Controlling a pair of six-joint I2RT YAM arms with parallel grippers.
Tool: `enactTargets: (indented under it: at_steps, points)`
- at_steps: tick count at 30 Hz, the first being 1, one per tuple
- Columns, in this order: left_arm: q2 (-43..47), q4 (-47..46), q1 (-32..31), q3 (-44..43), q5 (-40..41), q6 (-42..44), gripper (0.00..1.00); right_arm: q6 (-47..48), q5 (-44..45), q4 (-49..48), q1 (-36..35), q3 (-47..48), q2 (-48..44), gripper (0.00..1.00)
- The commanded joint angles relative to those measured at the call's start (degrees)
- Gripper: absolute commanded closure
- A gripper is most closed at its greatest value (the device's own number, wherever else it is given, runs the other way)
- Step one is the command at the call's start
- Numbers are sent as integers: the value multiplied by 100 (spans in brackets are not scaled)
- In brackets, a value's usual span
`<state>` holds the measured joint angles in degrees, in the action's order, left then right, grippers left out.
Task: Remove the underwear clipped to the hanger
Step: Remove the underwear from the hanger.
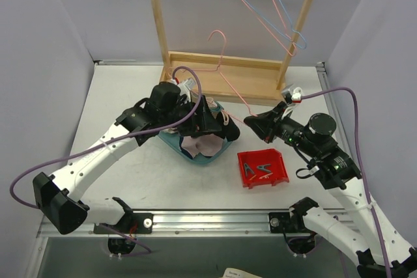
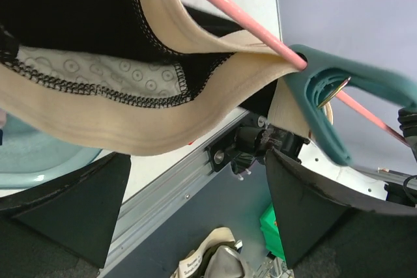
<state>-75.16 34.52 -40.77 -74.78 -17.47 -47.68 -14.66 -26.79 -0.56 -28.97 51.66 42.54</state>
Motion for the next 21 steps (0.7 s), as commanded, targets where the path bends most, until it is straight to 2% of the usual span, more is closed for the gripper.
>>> enactTargets:
  at_steps: [1, 6, 11, 15, 17, 21]
  points:
    - [211, -656, 8, 226, -194, -145, 6, 103, 103, -489, -30, 222, -44, 100]
    - [729, -1149, -1, 289, -63, -224, 6, 112, 112, -454, -30, 204, -80, 100]
    - [1055, -974, -18, -88, 148, -84, 6, 138, 139, -419, -38, 178, -62, 100]
    - [1266, -947, -10, -116, 577, 494, 6, 147, 156, -419, -38, 143, -71, 100]
    - [1354, -1270, -36, 129, 754, 864, 6, 173, 165, -419, -38, 143, -62, 100]
    - [1775, -2884, -53, 1087, 746, 1681, 5, 191, 174, -419, -38, 151, -62, 100]
